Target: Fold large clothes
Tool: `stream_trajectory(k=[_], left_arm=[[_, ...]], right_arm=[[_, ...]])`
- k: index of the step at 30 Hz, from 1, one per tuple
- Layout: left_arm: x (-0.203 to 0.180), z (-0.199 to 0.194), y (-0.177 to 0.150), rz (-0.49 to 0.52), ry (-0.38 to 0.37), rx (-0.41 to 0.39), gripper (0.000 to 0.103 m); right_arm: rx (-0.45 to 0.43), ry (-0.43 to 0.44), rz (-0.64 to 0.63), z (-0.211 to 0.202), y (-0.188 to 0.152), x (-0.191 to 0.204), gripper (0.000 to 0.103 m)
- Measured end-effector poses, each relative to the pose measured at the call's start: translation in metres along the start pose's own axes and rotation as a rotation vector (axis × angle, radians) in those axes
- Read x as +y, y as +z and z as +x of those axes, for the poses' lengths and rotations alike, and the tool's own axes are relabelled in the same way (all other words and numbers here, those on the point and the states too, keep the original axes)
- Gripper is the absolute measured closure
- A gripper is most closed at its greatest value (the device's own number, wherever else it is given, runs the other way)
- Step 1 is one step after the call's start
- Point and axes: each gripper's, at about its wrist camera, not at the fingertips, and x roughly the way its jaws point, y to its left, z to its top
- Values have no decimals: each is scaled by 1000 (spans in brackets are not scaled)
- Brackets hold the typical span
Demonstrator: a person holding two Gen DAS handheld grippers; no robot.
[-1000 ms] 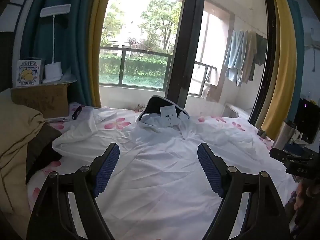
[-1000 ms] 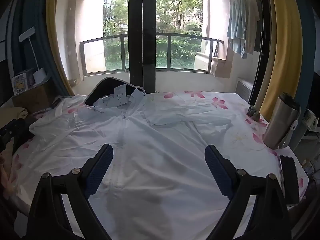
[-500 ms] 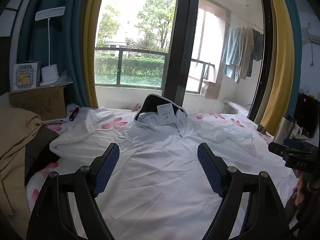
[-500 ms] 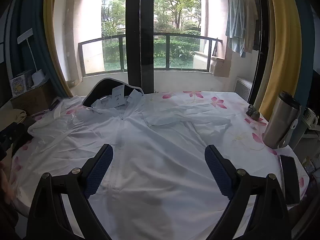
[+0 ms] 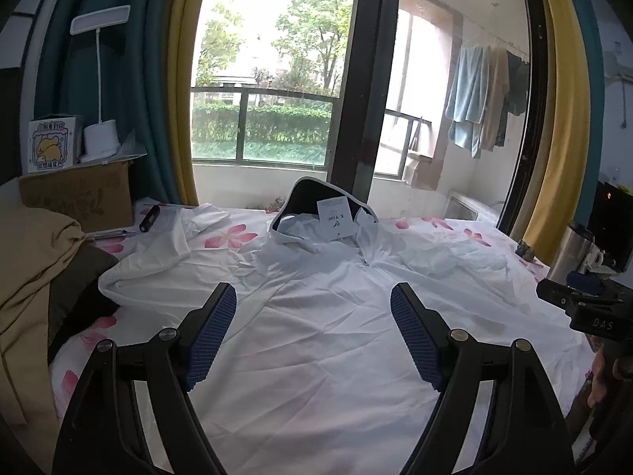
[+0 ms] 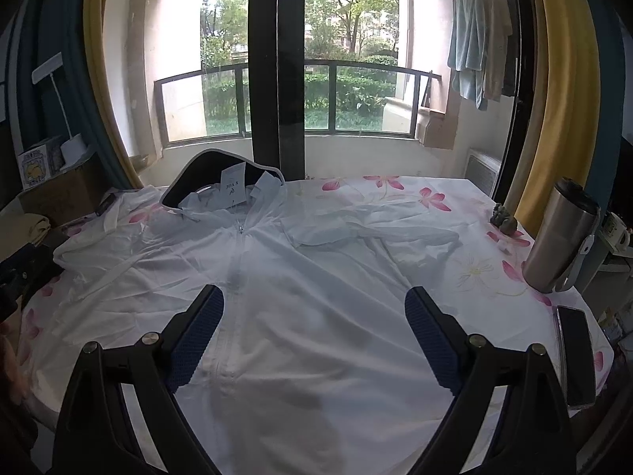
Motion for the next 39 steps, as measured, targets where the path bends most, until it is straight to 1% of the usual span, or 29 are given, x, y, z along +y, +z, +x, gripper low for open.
stream_trajectory(k=[16,23,28,31,39], left_arm=[[-2,1,1,-1,1,5,20],[-2,3,1,-21,-19,15,20],[-4,3,3,-14,-18,16,20],[-6,4,3,1,-4,17,20],[-6,6,2,0,-11,23,20]], right_arm=[[-1,-1,0,0,2,0,11],[-1,-1,0,1,3,0,11],[-1,-1,0,1,2,0,11],[-1,-2,0,1,2,1,11],[-1,-2,1,1,2,0,11]])
